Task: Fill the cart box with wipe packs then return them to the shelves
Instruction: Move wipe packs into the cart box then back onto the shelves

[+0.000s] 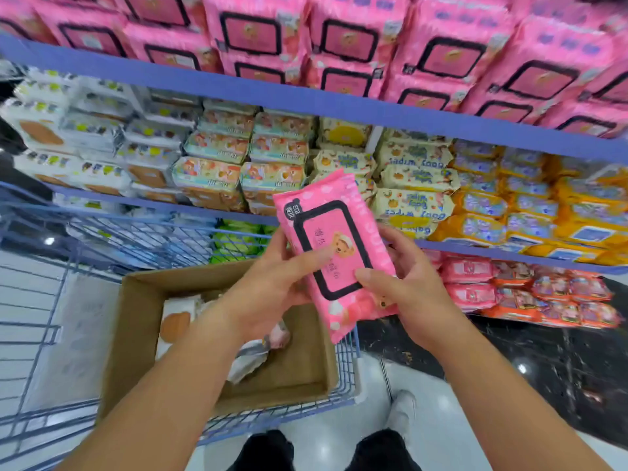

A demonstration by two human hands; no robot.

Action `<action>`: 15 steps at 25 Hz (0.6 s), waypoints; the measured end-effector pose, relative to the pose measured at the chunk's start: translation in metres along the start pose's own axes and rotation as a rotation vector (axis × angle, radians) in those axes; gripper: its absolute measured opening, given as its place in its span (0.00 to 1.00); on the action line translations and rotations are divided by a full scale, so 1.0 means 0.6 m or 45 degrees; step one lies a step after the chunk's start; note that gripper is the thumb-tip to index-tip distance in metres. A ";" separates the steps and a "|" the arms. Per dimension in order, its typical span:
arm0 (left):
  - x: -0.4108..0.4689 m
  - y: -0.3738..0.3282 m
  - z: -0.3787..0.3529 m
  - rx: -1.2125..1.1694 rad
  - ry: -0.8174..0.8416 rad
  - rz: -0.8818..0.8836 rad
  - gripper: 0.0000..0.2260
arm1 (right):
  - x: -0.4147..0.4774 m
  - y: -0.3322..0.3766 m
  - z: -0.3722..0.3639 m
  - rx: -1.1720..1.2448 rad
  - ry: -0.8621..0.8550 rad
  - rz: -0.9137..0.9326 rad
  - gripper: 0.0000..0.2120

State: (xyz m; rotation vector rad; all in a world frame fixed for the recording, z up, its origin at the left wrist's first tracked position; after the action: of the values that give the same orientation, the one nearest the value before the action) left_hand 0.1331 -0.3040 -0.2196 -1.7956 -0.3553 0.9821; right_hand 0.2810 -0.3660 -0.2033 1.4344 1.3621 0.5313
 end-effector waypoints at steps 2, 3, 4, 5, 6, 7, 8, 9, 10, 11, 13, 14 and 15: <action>-0.008 -0.057 -0.085 0.203 0.042 -0.092 0.33 | -0.025 0.061 0.045 0.100 -0.023 0.133 0.31; -0.008 -0.082 -0.127 0.279 0.036 -0.135 0.33 | -0.037 0.084 0.073 0.142 -0.028 0.155 0.32; -0.004 -0.108 -0.167 0.348 0.026 -0.180 0.33 | -0.047 0.107 0.103 0.170 -0.031 0.165 0.34; 0.003 -0.142 -0.209 0.435 0.017 -0.236 0.34 | -0.056 0.135 0.139 0.182 -0.039 0.180 0.38; 0.011 -0.176 -0.250 0.522 0.009 -0.292 0.34 | -0.065 0.162 0.178 0.193 -0.037 0.202 0.42; 0.027 -0.211 -0.298 0.604 0.013 -0.352 0.35 | -0.073 0.198 0.226 0.204 -0.027 0.236 0.45; 0.041 -0.242 -0.342 0.673 0.031 -0.393 0.36 | -0.080 0.231 0.268 0.213 -0.010 0.266 0.45; 0.057 -0.272 -0.384 0.730 0.060 -0.429 0.38 | -0.083 0.264 0.308 0.223 0.007 0.287 0.44; 0.074 -0.304 -0.429 0.794 0.104 -0.478 0.37 | -0.084 0.299 0.348 0.234 0.023 0.313 0.43; 0.087 -0.330 -0.472 0.864 0.144 -0.524 0.36 | -0.087 0.328 0.384 0.242 0.034 0.339 0.41; 0.107 -0.385 -0.556 1.002 0.168 -0.619 0.38 | -0.096 0.384 0.456 0.250 0.034 0.390 0.39; 0.112 -0.409 -0.584 1.111 0.113 -0.668 0.42 | -0.096 0.404 0.485 0.258 0.016 0.403 0.41; 0.119 -0.432 -0.608 1.292 0.026 -0.732 0.47 | -0.096 0.421 0.513 0.277 0.006 0.405 0.44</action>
State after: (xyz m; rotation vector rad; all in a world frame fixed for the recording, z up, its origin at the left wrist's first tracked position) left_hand 0.5040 -0.3761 0.0308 -0.7103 -0.2597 0.5517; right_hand 0.6429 -0.4854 -0.0749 1.8452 1.2293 0.6036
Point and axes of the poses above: each hand's wrist, its own x-axis towards the middle knuckle, its own z-axis out of the back of the hand, y = z × x, the point moved 9 cm from there along x, towards the middle knuckle, and after that the axes turned 15 degrees about x, right-handed, at the moved point
